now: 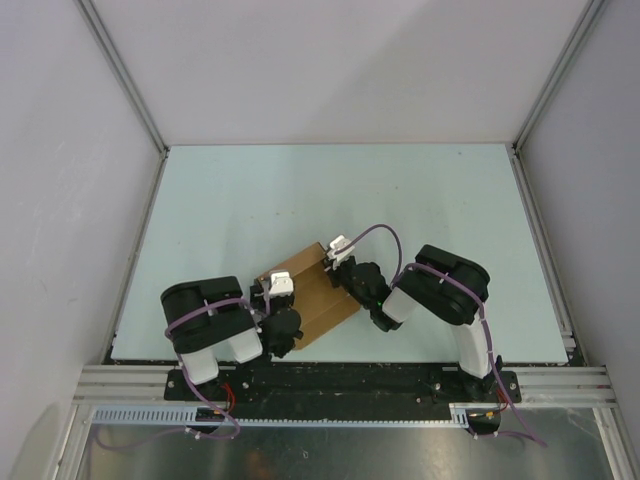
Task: Fold the paper box
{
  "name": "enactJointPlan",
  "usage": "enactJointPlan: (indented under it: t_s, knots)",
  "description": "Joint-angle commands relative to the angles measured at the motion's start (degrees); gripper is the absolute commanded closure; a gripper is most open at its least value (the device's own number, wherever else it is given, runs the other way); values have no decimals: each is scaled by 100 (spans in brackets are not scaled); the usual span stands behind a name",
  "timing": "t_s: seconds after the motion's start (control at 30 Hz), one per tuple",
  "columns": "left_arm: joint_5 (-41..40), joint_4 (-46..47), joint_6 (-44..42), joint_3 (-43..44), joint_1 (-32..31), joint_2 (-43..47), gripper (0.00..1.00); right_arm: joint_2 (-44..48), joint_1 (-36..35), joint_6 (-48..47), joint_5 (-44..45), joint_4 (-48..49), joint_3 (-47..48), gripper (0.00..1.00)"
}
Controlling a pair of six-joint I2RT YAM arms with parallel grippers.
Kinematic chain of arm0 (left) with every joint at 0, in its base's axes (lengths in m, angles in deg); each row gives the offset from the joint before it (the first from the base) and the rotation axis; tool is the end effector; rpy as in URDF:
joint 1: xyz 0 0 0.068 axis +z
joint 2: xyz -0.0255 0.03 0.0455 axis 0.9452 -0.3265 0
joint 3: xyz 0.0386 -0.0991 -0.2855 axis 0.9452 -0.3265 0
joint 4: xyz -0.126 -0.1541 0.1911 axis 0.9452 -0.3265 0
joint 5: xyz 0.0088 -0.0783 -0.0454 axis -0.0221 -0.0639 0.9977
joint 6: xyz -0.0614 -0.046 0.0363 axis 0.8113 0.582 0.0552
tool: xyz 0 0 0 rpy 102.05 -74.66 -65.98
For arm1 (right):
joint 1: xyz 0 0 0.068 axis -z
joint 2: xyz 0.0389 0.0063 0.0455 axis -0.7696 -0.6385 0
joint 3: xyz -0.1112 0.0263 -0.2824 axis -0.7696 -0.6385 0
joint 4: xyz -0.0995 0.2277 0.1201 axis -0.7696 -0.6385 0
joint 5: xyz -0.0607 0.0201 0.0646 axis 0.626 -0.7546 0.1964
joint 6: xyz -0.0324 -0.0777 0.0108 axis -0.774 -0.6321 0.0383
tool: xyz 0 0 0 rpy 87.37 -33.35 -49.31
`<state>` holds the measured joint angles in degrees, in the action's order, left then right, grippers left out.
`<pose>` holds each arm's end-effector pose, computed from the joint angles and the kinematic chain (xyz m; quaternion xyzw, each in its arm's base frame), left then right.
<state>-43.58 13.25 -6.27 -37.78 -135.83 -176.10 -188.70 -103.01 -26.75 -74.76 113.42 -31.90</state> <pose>0.1574 -0.1635 0.1155 -0.0282 0.7261 0.1448 0.6716 0.2569 0.3096 0.1173 -0.2876 0.6834 0.1939 0.6424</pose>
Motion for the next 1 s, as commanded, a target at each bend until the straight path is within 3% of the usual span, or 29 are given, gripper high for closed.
enactJointPlan:
  t_s: [0.0,0.3,0.47,0.63,0.83,0.97]
  knots:
    - [-135,1979,-307,144,-95,246,35,40,-57,-92,-51,818,-28,100]
    - [-196,1970,-789,92,-419,896,30,14,-14,-12,-34,757,-19,100]
    - [-661,1979,-1483,74,-999,1466,28,-4,57,84,-69,774,-19,100]
    - [-820,1970,-1599,-198,-1447,1968,28,-30,74,93,-69,783,-28,100]
    - [-987,1979,-1661,-225,-1545,1898,28,-12,83,102,-95,774,-19,100]
    - [-1005,1979,-1923,-295,-1624,2397,28,-3,118,119,-165,748,-28,100]
